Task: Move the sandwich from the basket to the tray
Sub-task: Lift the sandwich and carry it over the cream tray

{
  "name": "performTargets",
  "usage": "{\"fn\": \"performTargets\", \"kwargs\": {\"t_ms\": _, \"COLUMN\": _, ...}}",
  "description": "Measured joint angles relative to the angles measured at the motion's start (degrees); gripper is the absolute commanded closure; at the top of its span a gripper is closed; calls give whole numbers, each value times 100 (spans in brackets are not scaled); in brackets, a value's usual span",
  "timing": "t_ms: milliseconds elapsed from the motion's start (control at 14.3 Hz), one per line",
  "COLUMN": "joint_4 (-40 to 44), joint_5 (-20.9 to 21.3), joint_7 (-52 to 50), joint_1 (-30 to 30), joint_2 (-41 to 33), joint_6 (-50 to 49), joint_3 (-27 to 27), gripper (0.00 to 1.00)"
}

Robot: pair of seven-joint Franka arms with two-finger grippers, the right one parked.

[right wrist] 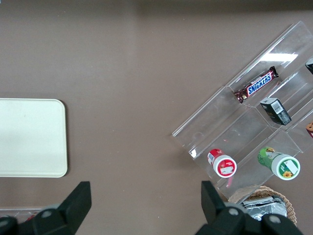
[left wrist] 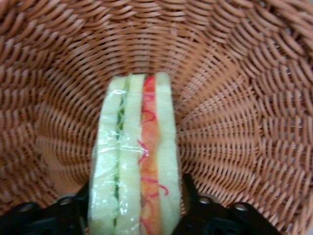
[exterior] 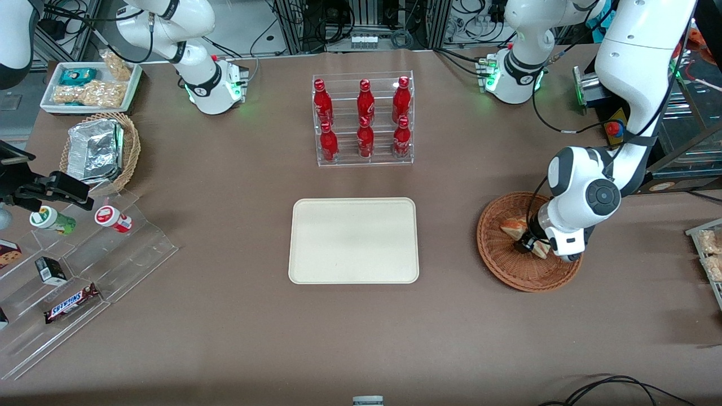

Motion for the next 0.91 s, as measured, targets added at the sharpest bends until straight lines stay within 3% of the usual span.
{"fn": "performTargets", "kwargs": {"t_ms": 419, "joint_4": 548, "joint_5": 29, "joint_7": 23, "joint_1": -99, "joint_2": -496, "joint_6": -1207, "joint_3": -33, "gripper": 95}}
{"fn": "performTargets", "kwargs": {"t_ms": 698, "joint_4": 1912, "joint_5": 337, "joint_7": 17, "joint_1": -1016, "joint_2": -412, "joint_6": -2592, "joint_3": -92, "gripper": 95}}
{"fn": "performTargets", "kwargs": {"t_ms": 907, "joint_4": 2682, "joint_5": 388, "joint_7": 17, "joint_1": -1923, "joint_2": 117, "joint_6": -2734, "joint_3": -105, "gripper": 94}}
